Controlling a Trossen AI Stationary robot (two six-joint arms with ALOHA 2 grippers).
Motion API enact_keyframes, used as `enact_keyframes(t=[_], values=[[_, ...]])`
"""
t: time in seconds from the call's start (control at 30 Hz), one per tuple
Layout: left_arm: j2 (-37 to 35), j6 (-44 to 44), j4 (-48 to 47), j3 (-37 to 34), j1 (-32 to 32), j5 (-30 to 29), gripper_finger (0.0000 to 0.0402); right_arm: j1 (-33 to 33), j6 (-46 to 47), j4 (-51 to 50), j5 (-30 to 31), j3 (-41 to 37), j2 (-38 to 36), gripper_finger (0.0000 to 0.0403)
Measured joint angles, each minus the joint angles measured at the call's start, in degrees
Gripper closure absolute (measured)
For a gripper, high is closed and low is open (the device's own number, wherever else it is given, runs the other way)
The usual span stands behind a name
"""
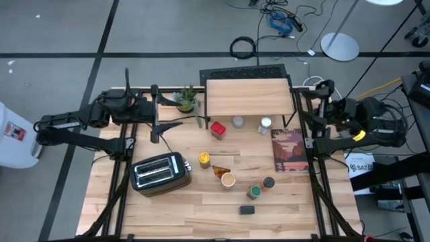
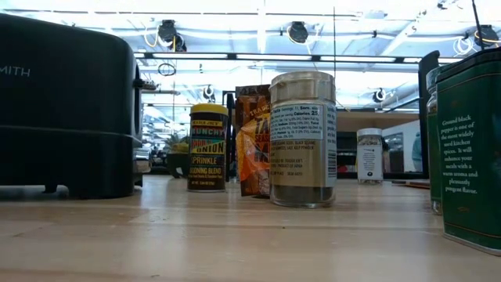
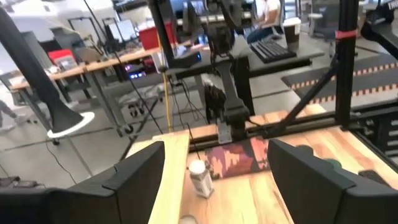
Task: Shelf spices
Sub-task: Put the yellow seasoning bottle on the shelf
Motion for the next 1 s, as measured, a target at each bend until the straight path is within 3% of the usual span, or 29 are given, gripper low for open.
enact_keyframes(t=[0.43, 1.0], values=[[3.9, -1.5, -3.6, 0.0, -3.6, 0.1, 0.0107, 0.0, 7.2, -26.3, 1.0, 10.9, -0.5, 0.0105], [14.2, -3.0, -8.4, -0.1, -7.5, 0.1, 0.0107, 0.0, 15.1, -40.6, 0.4, 11.1, 1.0, 0.0105]])
